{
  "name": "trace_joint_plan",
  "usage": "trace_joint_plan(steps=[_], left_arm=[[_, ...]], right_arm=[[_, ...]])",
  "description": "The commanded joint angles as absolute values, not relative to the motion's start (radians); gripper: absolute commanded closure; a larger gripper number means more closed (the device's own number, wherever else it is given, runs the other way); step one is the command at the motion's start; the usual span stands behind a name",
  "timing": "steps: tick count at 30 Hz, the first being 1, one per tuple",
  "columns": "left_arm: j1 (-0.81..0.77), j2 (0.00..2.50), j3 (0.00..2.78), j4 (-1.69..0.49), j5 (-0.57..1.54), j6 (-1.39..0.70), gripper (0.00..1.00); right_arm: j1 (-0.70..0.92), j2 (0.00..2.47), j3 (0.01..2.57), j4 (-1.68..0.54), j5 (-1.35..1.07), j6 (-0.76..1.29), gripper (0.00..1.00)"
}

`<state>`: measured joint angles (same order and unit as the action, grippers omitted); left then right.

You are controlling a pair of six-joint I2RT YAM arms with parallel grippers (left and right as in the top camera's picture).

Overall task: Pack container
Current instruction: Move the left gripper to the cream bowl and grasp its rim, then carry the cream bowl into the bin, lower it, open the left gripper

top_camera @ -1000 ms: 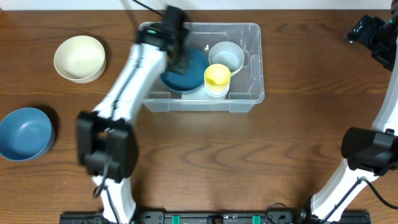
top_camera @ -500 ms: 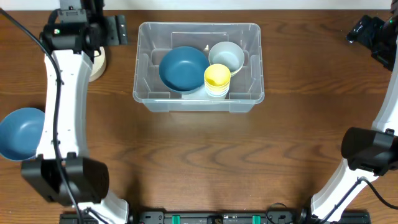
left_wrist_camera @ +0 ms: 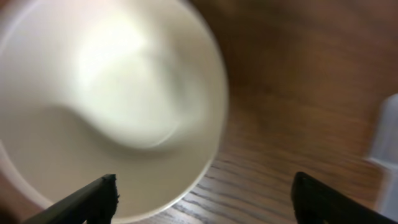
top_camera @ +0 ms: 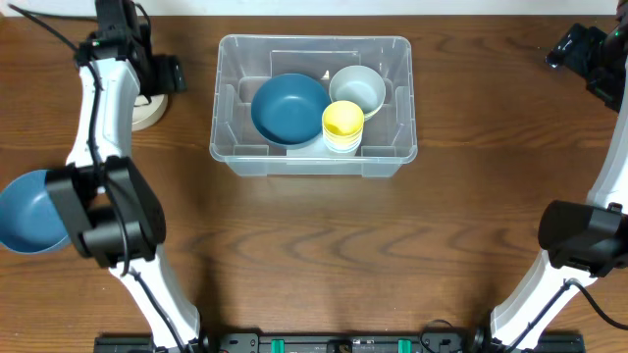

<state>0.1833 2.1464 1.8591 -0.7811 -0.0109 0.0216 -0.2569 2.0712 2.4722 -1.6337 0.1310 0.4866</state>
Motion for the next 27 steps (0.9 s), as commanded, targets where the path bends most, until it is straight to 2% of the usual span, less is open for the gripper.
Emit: trace_joint_plan(steps=[1,2,6,9,13,15,27], left_arm=[[0.186,2.206,1.853,-0.784,-0.019,0.025,0.26],[0.186,2.218,1.853,-0.785,-0.019,0.025,0.32],[0.185,2.253,1.851,-0.784,-0.014,0.025,0.44],[0.185,2.262,1.85,-0.783,-0.014,0.025,0.56],[0.185,2.262,1.85,-0.784,-0.015,0.025,0.78],[0.185,2.261,1.85,-0.792,-0.015,0.024,0.93],[0.185,2.14,1.85,-0.87,-0.016,-0.093,0.94]], right_arm=[[-0.263,2.07,2.477,-1.635,0.138,0.485,0.01],[-0.263,2.07,2.477,-1.635,0.138,0.485,0.01],[-0.263,2.07,2.477,-1.635,0.138,0.485,0.01],[-0.263,2.07,2.477,-1.635,0.138,0.485,0.01],[-0.263,2.07,2.477,-1.635,0.138,0.485,0.01],[-0.263,2.07,2.477,-1.635,0.138,0.485,0.01],[-0.263,2.07,2.477,-1.635,0.138,0.485,0.01]])
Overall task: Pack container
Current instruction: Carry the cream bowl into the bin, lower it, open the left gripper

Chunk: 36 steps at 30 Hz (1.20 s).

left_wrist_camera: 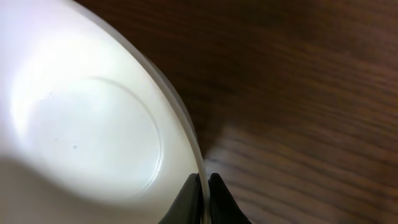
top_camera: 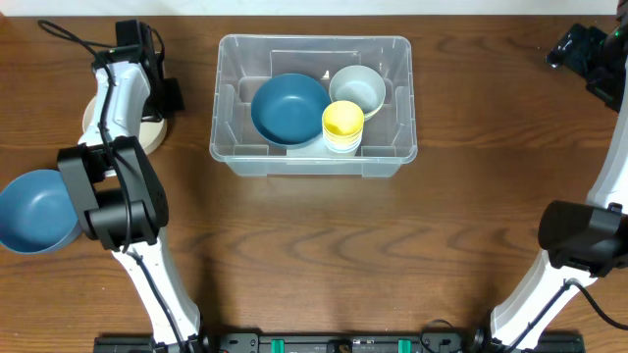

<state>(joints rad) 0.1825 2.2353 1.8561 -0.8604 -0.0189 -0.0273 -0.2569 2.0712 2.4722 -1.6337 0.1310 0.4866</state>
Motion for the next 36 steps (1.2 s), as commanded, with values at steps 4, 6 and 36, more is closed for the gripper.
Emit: trace_joint_plan(steps=[4,6,36], left_arm=[[0.184,1.993,1.85,-0.885,0.002,-0.161,0.94],[0.181,1.906,1.85,-0.895,0.064,-0.163,0.94],[-0.477,1.911,1.85,-0.855,0.005,-0.041,0.94]], right_arm=[[-0.263,2.07,2.477,-1.635,0.138,0.485,0.01],[-0.263,2.07,2.477,-1.635,0.138,0.485,0.01],[-0.263,2.07,2.477,-1.635,0.138,0.485,0.01]])
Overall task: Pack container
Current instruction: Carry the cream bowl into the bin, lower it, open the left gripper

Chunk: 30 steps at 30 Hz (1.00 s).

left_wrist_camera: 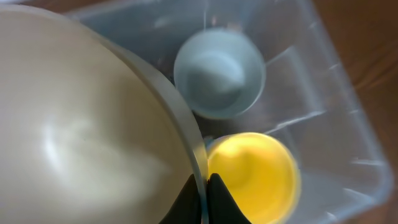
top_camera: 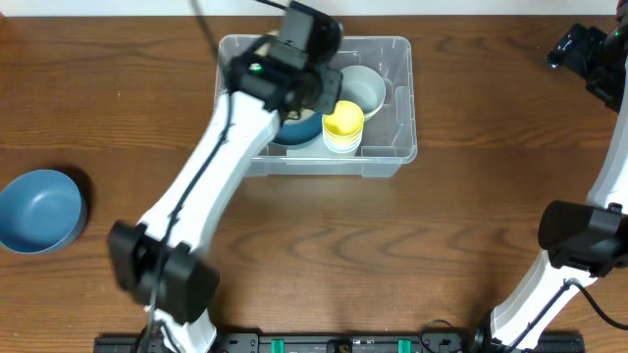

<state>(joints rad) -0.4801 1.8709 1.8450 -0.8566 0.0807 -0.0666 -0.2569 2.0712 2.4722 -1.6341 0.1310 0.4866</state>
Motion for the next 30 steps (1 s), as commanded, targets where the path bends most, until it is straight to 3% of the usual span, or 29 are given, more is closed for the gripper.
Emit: trace_joint_plan(steps=[1,14,20,30], left_arm=[[-0.477,1.928,1.85,-0.855,-0.001,-0.041,0.94],[-0.475,2.04,1.85,-0.844,-0.002,-0.033,0.94],[-0.472,2.04,1.85,-0.834,-0.006,-0.015,0.67],[-0.386,1.948,1.85,-0.862,-0.012,-0.046,0.66]], right_arm=[[-0.263,2.07,2.477,-1.635,0.139,0.485,0.01],[-0.263,2.07,2.477,-1.635,0.138,0.485,0.01],[-0.263,2.07,2.477,-1.635,0.138,0.485,0.01],[-0.263,2.07,2.477,-1.635,0.138,0.485,0.01]])
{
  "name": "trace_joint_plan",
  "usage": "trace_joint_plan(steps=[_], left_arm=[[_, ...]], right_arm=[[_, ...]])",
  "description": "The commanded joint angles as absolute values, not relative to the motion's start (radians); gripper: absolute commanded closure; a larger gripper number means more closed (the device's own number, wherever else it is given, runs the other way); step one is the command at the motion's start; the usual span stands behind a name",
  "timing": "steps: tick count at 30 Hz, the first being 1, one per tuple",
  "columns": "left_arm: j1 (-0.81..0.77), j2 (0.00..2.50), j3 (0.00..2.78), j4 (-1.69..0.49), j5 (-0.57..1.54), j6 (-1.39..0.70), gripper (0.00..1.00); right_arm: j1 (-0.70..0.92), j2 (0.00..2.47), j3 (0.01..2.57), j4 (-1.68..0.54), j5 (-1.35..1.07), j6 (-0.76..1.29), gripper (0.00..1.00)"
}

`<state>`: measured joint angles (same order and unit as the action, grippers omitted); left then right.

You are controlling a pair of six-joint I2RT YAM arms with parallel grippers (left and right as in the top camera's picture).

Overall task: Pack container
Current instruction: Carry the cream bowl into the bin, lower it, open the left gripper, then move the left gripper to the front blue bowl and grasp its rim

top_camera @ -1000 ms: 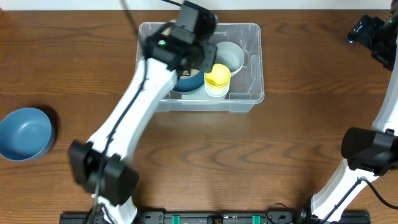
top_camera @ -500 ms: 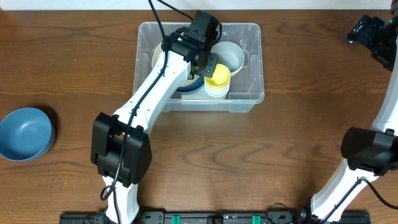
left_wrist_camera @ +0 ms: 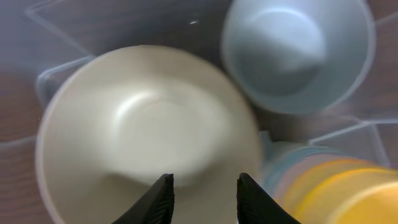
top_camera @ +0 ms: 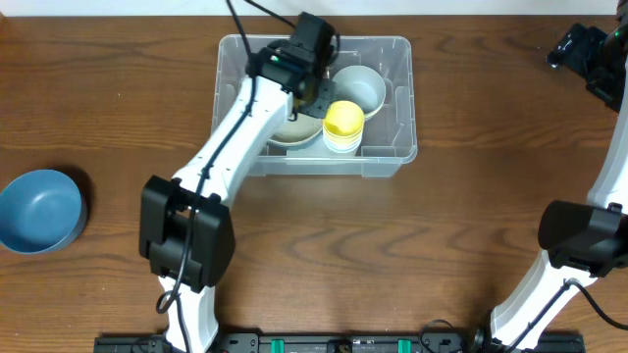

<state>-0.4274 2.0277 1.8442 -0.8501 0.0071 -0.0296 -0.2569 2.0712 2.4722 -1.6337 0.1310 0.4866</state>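
The clear plastic container point(top_camera: 397, 152) stands at the table's back middle. Inside it lie a cream bowl point(left_wrist_camera: 149, 130), mostly hidden by my left arm in the overhead view point(top_camera: 292, 135), a pale grey-blue cup point(top_camera: 358, 86) point(left_wrist_camera: 298, 50) and a stack of cups with a yellow one on top point(top_camera: 342, 125) point(left_wrist_camera: 348, 193). My left gripper point(left_wrist_camera: 203, 186) point(top_camera: 309, 74) hangs open just above the cream bowl's rim, with nothing between its fingers. A blue bowl point(top_camera: 39, 209) rests on the table at far left. My right gripper point(top_camera: 574, 44) is at the far right back; its jaws are unclear.
The right arm's base point(top_camera: 579, 240) stands at the right edge. My left arm point(top_camera: 235, 137) crosses the container's left wall. The arm mounts line the front edge of the wooden table point(top_camera: 392, 255).
My left gripper was shut on the cream bowl's rim over the container. Now it is open and the bowl lies in the container where the blue bowl inside showed.
My left gripper stood open over the cream bowl at the table's back left. Then it was shut on the bowl's rim there. Then it held the bowl over the container. Now the bowl sits inside and the gripper is open above it.
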Motion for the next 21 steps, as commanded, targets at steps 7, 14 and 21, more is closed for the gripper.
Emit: trace_joint_plan(steps=[7,14,21], left_arm=[[-0.214,1.762,1.85,-0.913,-0.013,-0.046,0.49],[0.056,1.721,1.85,-1.046,-0.112,-0.113,0.45],[0.323,1.754,1.803,-1.128,-0.128,-0.287,0.45]], right_arm=[[-0.263,2.07,2.477,-1.635,0.138,0.485,0.01],[-0.263,2.07,2.477,-1.635,0.138,0.485,0.01],[-0.263,2.07,2.477,-1.635,0.138,0.485,0.01]])
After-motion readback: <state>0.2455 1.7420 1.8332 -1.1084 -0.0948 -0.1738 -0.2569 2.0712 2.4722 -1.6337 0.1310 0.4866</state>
